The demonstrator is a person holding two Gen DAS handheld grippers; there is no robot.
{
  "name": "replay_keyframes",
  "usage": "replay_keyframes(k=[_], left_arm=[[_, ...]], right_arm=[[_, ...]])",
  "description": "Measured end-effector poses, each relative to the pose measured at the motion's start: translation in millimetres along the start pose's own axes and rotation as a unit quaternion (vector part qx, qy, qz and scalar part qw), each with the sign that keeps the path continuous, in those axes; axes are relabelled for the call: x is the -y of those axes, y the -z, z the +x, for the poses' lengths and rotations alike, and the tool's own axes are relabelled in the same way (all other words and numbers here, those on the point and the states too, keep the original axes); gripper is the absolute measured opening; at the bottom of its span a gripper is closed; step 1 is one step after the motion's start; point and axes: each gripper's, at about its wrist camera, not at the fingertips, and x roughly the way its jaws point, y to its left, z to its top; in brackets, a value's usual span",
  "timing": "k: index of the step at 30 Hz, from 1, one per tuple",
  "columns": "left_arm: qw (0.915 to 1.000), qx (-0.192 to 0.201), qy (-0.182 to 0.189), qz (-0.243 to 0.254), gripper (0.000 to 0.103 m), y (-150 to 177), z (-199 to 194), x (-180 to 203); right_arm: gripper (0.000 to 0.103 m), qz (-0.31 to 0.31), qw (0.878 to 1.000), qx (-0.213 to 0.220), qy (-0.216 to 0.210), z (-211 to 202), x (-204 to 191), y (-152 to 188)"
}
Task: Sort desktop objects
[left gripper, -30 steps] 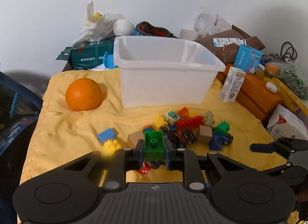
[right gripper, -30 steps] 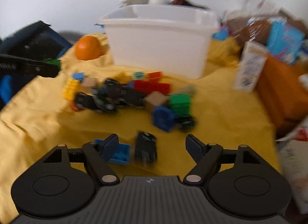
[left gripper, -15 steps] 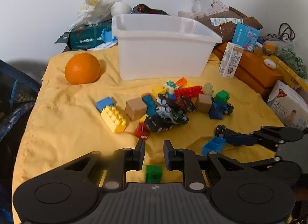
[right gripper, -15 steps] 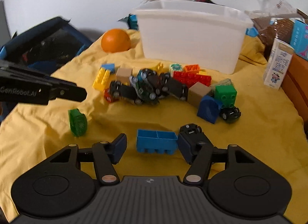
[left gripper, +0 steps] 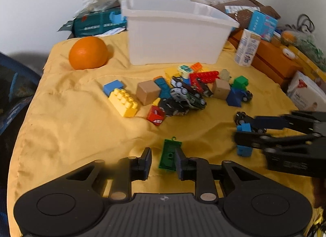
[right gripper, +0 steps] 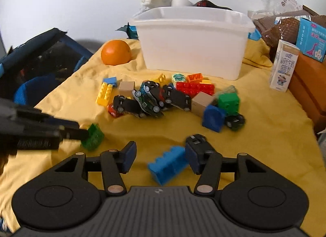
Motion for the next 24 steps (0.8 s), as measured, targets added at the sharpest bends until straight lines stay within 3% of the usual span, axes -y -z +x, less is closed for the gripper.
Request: replay_keyframes(k=[3, 7, 9, 12, 16, 17, 18, 19, 20, 24], left_arm=[[0.9999, -0.011, 0.003, 0.005, 0.037, 1.9, 6.7, 2.0], [0.9998, -0.02, 0.005, 0.0, 0.037, 9.0, 10.4, 2.5], [0.9998, -0.011, 0.016, 0.009, 0.038, 9.7, 6.4, 8.0], [0.9995, 0.0, 0.013, 0.03, 0.049, 7.5, 3.9, 15.4], [0.9995, -0.005, -0.018, 0.025, 0.049, 2.2, 17.0, 12.5], [0.9996, -0.008, -0.021, 0.018, 0.049, 1.0, 20.8, 10.6], [0.9997, -0.011, -0.017, 0.013, 0.048, 0.3, 24.7, 9.7], [0.9997, -0.017, -0.009, 0.014, 0.041, 0.2, 28.5, 9.9], [0.9996, -0.02, -0.007, 0.02, 0.026, 0.4, 30.5, 10.9], [0.9995, -0.007, 0.002, 0.029, 0.024, -2.9, 18.1, 13.8]], right_arm=[[0.054, 0.011, 0.998, -0.025, 0.064, 1.4, 9.2, 7.0], [0.055, -0.008, 0.995, -0.018, 0.096, -37.1, 29.6, 26.2], [0.056, -0.004, 0.995, -0.016, 0.1, -45.1, 33.0, 28.1], [0.056, -0.01, 0.996, -0.007, 0.087, -36.6, 21.7, 22.4], [0.056, -0.007, 0.996, -0.009, 0.084, -17.8, 7.0, 17.8], [0.054, -0.01, 0.996, -0.015, 0.093, -12.3, 5.3, 19.3], [0.045, -0.003, 0.996, -0.026, 0.09, -7.0, 7.3, 20.8], [0.029, 0.011, 0.996, -0.035, 0.084, -3.6, 11.6, 22.0], [0.029, 0.019, 0.995, -0.039, 0.085, -4.2, 14.8, 22.7], [0.028, 0.038, 0.997, -0.018, 0.069, -28.6, 25.5, 21.2]])
